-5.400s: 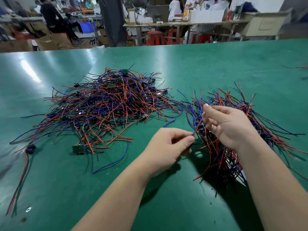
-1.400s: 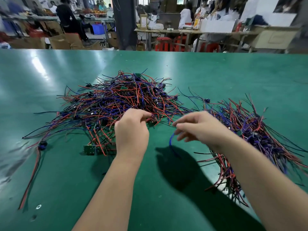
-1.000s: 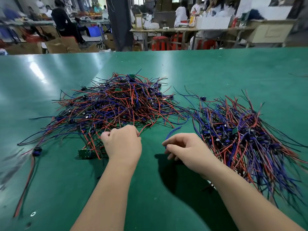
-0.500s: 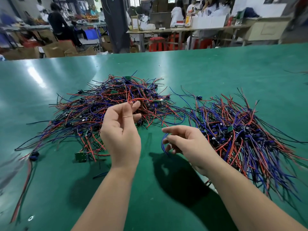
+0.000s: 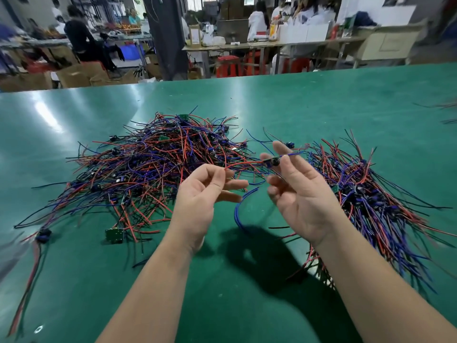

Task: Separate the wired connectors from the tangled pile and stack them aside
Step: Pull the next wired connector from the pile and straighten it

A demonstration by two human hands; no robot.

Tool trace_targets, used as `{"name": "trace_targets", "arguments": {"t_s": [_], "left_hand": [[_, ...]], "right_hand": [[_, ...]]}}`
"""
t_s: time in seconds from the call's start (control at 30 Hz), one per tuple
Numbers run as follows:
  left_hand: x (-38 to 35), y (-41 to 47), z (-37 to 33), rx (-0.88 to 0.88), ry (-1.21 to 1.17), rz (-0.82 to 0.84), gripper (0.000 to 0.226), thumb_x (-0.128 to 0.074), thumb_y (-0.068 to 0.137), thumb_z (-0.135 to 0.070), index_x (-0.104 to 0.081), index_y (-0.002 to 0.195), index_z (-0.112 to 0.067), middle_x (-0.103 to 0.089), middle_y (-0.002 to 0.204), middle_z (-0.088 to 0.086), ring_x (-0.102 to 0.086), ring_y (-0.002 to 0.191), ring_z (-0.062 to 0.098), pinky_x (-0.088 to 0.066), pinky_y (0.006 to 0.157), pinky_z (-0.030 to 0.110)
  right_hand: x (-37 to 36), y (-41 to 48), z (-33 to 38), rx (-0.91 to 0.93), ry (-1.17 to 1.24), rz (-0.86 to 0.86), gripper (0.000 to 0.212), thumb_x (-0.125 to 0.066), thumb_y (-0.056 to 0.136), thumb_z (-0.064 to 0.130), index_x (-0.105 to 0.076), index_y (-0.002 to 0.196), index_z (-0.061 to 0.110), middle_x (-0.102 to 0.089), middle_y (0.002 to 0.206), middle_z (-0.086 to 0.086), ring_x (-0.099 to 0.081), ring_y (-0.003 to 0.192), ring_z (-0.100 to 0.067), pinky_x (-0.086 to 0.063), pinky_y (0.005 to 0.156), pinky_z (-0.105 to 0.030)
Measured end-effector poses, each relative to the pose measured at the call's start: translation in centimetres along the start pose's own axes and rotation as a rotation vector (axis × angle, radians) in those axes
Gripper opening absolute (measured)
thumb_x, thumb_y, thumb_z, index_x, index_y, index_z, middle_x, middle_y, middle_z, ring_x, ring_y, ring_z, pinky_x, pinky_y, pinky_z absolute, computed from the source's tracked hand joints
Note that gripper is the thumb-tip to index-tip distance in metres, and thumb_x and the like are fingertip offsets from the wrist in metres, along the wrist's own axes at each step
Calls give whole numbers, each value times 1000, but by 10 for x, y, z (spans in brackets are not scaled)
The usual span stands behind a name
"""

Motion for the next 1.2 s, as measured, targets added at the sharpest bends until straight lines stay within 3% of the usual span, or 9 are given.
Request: {"name": "trace_targets", "arguments": {"t_s": [0.13, 0.33, 0.43, 0.57, 0.63, 0.77, 0.97, 1.07, 1.2], "left_hand": [[-7, -5, 5, 152, -60, 136, 19, -57, 86, -23, -67, 76, -10, -73, 79, 7, -69, 71, 16, -54, 64, 24], [-16, -12, 11, 445, -232, 299, 48, -56, 77, -59, -76, 69, -16, -73, 74, 3, -66, 63, 13, -54, 70, 27], [-15, -14, 20, 505, -65, 241, 49, -61, 58, -63, -78, 70, -19, -72, 69, 1, -67, 57, 13, -54, 57, 24], [-15, -20, 35, 502, 96, 196, 24, -77, 57, -37, -78, 71, -17, -71, 68, 2, -64, 53, 8, -53, 52, 20], [-15, -20, 42, 517, 113, 189, 16, -76, 61, -29, -78, 70, -15, -71, 67, 2, -61, 51, 6, -53, 52, 19], [-21, -25, 48, 592, 90, 242, 17, -76, 62, -24, -75, 70, -9, -65, 63, 5, -60, 49, 9, -56, 56, 22], [-31, -33, 40, 580, 196, 451, 16, -75, 64, -30, -74, 69, -15, -68, 69, 6, -61, 57, 14, -51, 56, 22], [-36, -36, 36, 554, 189, 529, 13, -74, 66, -29, -73, 71, -17, -70, 72, 4, -63, 61, 13, -51, 59, 22], [-36, -30, 26, 428, 92, 467, 6, -76, 73, -19, -73, 68, -17, -67, 66, 4, -62, 55, 11, -52, 55, 21]], "right_hand": [[0, -3, 20, 70, -60, 31, 15, -62, 73, 22, -77, 77, 20, -66, 76, -5, -56, 55, -9, -40, 50, -17], [-6, -11, 16, -187, 43, 91, 15, -71, 61, 32, -72, 69, 19, -59, 58, 0, -48, 38, -1, -38, 34, -12], [-1, -10, -2, -176, -403, 89, 19, -74, 63, 31, -73, 70, 13, -60, 56, -1, -53, 41, -8, -37, 35, -15], [14, -2, -6, 30, -1031, -20, 23, -73, 79, 32, -76, 73, 10, -60, 56, 7, -47, 47, 0, -35, 48, -17], [20, 1, -7, 21, -1117, -33, 23, -73, 78, 37, -76, 73, 14, -56, 52, 9, -43, 48, -3, -35, 54, -24], [26, 2, -5, -49, -964, -45, 22, -76, 78, 22, -70, 60, 10, -58, 51, -1, -49, 48, -12, -39, 46, -22], [44, 4, 29, -32, -617, -244, 7, -72, 79, 7, -68, 73, 5, -63, 53, 1, -56, 46, -5, -41, 42, -14], [53, 2, 41, 15, -449, -344, 8, -70, 81, 9, -66, 78, 3, -61, 55, -1, -55, 43, -5, -40, 38, -13], [62, 5, 45, 67, -213, -437, 34, -48, 98, 26, -63, 75, 6, -59, 51, 1, -53, 41, -7, -39, 39, -14]]}}
Point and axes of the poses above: each hand's wrist, its own y-axis towards the middle knuckle, its own x-axis out of the back of the hand, z = x × y, the point moved 7 cm from there along y, towards the middle knuckle
